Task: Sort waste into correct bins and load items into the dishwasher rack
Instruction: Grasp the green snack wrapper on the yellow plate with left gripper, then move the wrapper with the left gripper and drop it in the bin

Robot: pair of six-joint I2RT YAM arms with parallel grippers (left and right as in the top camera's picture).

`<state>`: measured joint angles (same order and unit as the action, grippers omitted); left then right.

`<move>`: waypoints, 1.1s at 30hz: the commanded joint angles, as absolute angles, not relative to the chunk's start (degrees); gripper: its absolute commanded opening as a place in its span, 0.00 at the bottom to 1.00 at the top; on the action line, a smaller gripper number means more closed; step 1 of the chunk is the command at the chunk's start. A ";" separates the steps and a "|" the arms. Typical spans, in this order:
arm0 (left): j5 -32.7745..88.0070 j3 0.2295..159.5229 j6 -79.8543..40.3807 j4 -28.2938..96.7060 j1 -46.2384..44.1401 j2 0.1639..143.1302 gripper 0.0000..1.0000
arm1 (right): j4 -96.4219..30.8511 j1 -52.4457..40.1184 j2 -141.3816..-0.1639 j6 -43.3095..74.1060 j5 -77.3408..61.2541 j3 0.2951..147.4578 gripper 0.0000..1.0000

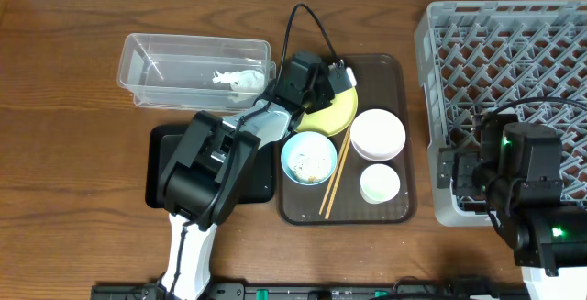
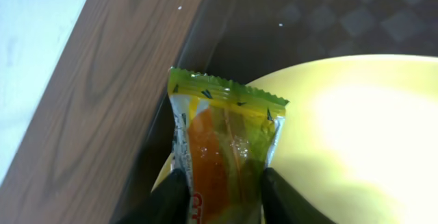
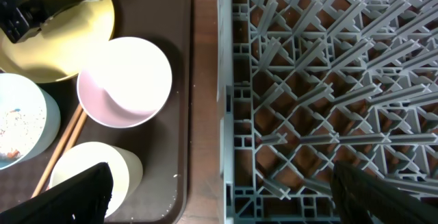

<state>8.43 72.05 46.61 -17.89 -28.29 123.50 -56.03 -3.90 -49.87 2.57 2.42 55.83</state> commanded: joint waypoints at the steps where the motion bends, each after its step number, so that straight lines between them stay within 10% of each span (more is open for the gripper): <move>1: 8.47 72.73 46.15 -17.87 -28.38 124.73 0.30 | -56.21 -4.32 -49.78 2.92 2.98 57.10 0.99; 12: 8.34 72.73 31.77 -17.85 -28.38 121.56 0.06 | -56.18 -4.32 -49.78 2.94 2.98 57.10 0.99; 33: 7.29 72.73 11.40 3.68 -28.95 98.67 0.06 | -56.21 -4.32 -49.78 2.94 3.01 57.10 0.99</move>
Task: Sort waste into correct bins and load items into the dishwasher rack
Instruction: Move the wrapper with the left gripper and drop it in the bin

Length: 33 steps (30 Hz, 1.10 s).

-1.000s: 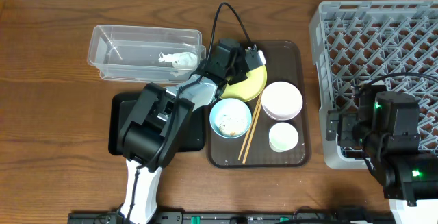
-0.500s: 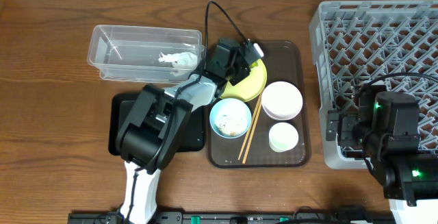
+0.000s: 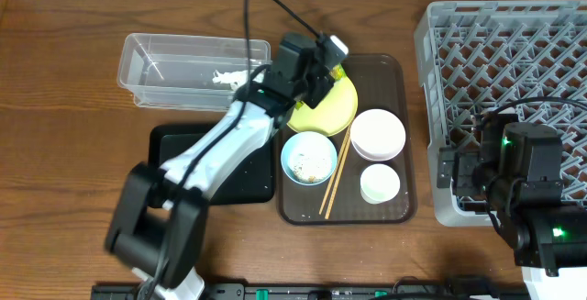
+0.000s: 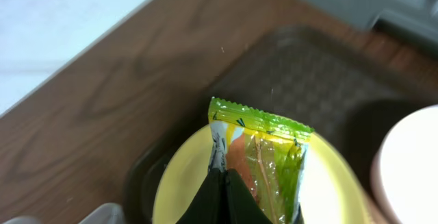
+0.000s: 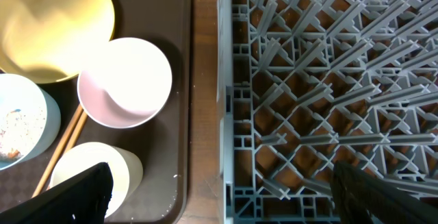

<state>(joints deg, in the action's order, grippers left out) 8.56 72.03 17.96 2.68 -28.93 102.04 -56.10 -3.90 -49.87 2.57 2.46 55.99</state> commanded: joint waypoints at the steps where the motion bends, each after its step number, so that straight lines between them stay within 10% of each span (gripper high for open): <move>1: 5.41 72.73 9.65 4.32 -28.95 97.03 0.06 | -56.21 -4.32 -49.78 2.94 3.01 57.10 0.99; 19: -9.89 72.62 -43.51 9.85 -9.65 94.70 0.06 | -56.45 -4.32 -49.78 2.94 2.96 57.10 0.99; 33: -9.47 72.62 -56.45 10.07 -6.02 102.41 0.17 | -56.49 -4.32 -49.78 2.94 2.96 57.10 0.99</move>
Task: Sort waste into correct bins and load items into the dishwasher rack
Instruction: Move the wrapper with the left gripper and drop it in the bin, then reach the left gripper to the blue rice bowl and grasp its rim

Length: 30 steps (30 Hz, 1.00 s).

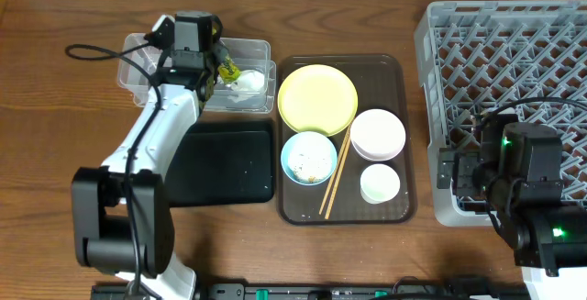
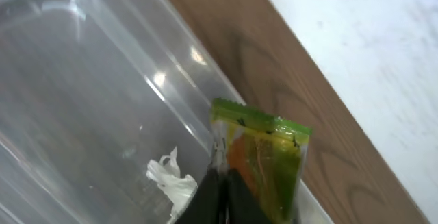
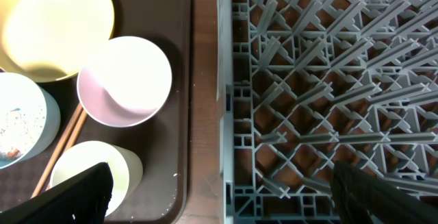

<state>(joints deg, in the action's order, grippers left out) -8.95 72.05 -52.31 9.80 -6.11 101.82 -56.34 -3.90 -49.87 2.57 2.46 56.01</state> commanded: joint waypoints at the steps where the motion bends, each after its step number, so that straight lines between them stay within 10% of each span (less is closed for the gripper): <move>1: -9.47 72.62 -56.16 10.09 -6.02 102.39 0.17 | -56.60 -4.32 -49.78 2.94 2.96 57.10 0.99; 16: -9.47 72.62 -31.62 27.31 -14.66 87.29 0.85 | -56.66 -4.32 -49.78 2.94 2.94 57.10 0.99; 30: 0.80 72.20 -22.96 33.80 -36.42 95.44 0.77 | -56.66 -4.32 -49.78 2.96 2.26 57.10 0.99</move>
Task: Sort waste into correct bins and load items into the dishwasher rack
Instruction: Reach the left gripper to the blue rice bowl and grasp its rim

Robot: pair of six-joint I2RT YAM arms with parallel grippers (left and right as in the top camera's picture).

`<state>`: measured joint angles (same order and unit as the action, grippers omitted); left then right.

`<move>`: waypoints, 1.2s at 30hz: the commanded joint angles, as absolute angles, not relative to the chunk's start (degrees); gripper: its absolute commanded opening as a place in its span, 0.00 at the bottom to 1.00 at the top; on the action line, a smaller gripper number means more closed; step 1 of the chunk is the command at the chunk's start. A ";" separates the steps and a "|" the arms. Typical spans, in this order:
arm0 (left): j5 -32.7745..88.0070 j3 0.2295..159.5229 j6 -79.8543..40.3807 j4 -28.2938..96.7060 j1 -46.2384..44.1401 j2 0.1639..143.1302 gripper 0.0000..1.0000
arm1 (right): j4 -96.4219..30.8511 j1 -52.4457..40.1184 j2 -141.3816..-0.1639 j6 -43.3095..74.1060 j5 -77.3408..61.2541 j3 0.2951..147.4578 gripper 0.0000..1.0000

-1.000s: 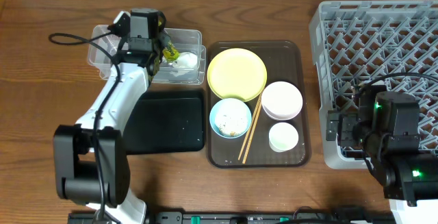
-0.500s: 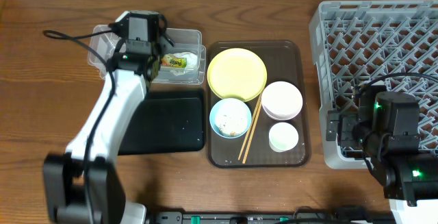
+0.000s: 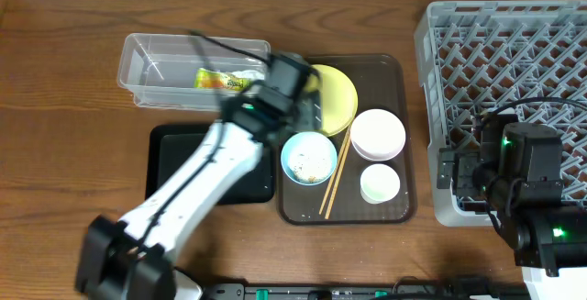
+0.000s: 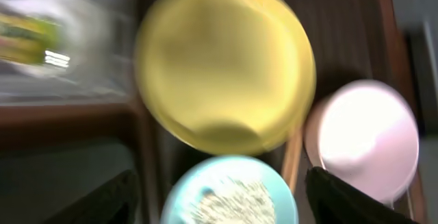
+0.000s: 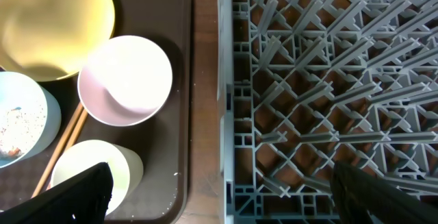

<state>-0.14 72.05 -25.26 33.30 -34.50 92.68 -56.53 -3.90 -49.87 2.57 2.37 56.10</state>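
The yellow-green snack wrapper (image 3: pixel 218 81) lies in the clear bin (image 3: pixel 147 61), also a blur in the left wrist view (image 4: pixel 27 38). My left gripper (image 4: pixel 229 203) is open and empty, motion-blurred, over the brown tray (image 3: pixel 394 71) above the yellow plate (image 4: pixel 226 63) and the blue bowl (image 4: pixel 229 193) with food bits. The pink bowl (image 5: pixel 124 80), pale cup (image 5: pixel 89 172) and chopsticks (image 3: pixel 335 176) sit on that tray. My right gripper (image 5: pixel 226 196) is open, hanging between the tray and the grey dishwasher rack (image 5: pixel 328 80).
A black bin (image 3: pixel 211 167) lies left of the tray, partly under my left arm. White crumpled paper sits in the clear bin by the wrapper. The rack (image 3: pixel 514 52) fills the right side of the table.
The wrapper left my left gripper and now lies in the clear bin. My left gripper has opened and moved right, from over the bin to over the tray. The right arm stayed still.
My left gripper was shut on the wrapper at the yellow plate. Then it held the wrapper up above the plate, later over the clear bin. Now the wrapper rests in that bin and the open gripper is back over the tray.
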 commanded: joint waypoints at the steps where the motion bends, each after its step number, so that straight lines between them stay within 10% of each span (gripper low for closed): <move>1: 0.80 72.20 -22.98 33.80 -37.43 96.86 0.76 | -56.69 -4.32 -49.78 2.96 2.28 57.10 0.99; 36: 0.89 72.05 -25.34 32.05 -46.74 109.75 0.55 | -57.49 -4.32 -49.78 2.94 2.31 57.10 0.99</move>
<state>1.15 72.05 -25.45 32.49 -45.60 108.33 -57.43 -3.90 -49.87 2.57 2.35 56.10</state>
